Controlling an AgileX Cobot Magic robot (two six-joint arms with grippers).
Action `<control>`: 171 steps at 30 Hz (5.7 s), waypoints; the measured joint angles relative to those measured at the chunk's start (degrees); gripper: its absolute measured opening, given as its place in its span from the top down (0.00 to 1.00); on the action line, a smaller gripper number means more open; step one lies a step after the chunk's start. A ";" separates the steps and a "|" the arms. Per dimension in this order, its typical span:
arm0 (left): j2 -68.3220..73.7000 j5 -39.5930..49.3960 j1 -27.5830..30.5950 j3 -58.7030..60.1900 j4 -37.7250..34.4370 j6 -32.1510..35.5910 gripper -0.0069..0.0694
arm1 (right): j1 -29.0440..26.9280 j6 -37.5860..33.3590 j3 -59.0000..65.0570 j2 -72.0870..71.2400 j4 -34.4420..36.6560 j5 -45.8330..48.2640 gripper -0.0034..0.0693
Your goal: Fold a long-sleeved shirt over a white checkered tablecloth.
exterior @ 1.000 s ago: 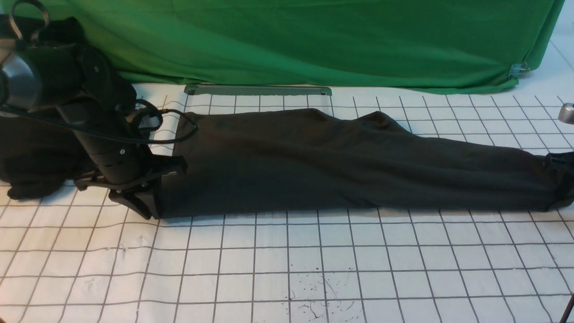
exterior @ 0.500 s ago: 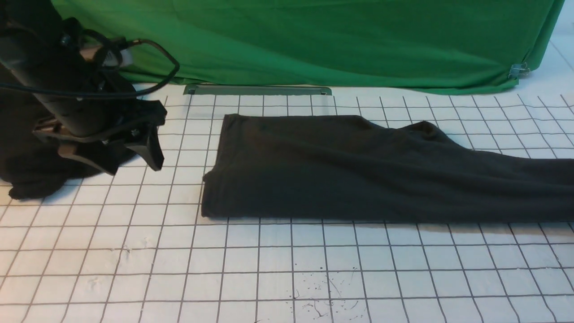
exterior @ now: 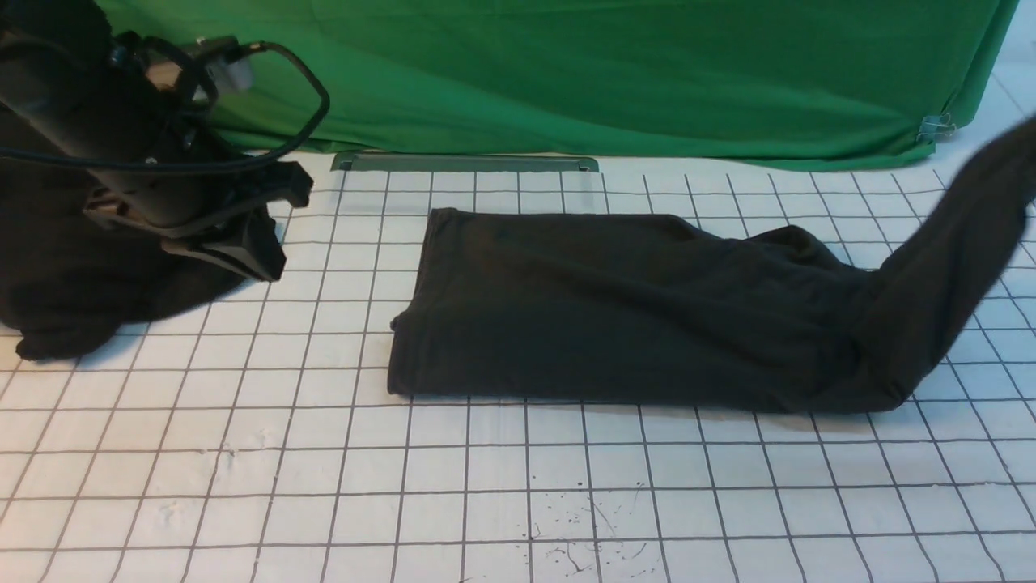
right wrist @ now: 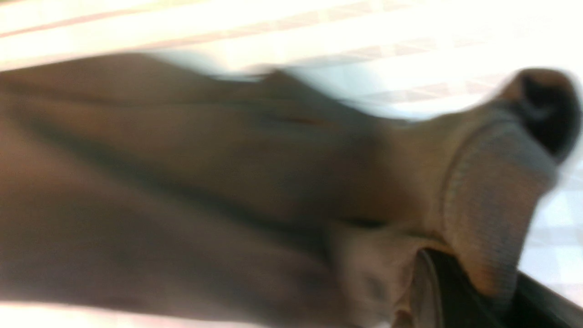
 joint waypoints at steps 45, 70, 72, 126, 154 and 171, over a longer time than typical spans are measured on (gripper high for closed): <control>3.24 -5.55 -0.05 9.41 -12.04 3.66 0.25 | 23.58 6.40 7.90 5.73 -11.52 3.70 0.16; 15.04 -15.99 -7.34 9.58 -15.58 6.75 0.87 | 23.10 2.89 15.55 18.33 -14.06 -10.78 0.78; 14.44 -15.04 -7.28 9.58 -15.59 6.93 0.90 | 23.06 2.64 15.55 18.26 -13.99 -10.70 0.88; -7.69 -0.79 -14.82 25.80 -6.94 -1.07 0.26 | 31.51 6.90 24.04 -2.69 -18.92 9.47 0.56; -22.66 -8.73 -14.82 26.92 -0.09 -6.06 0.63 | 31.51 -1.97 63.51 -84.98 -19.14 -36.79 0.93; -22.66 -13.06 -14.82 26.92 1.44 -6.06 0.73 | 31.51 -1.97 67.23 -85.12 -18.94 -44.54 0.89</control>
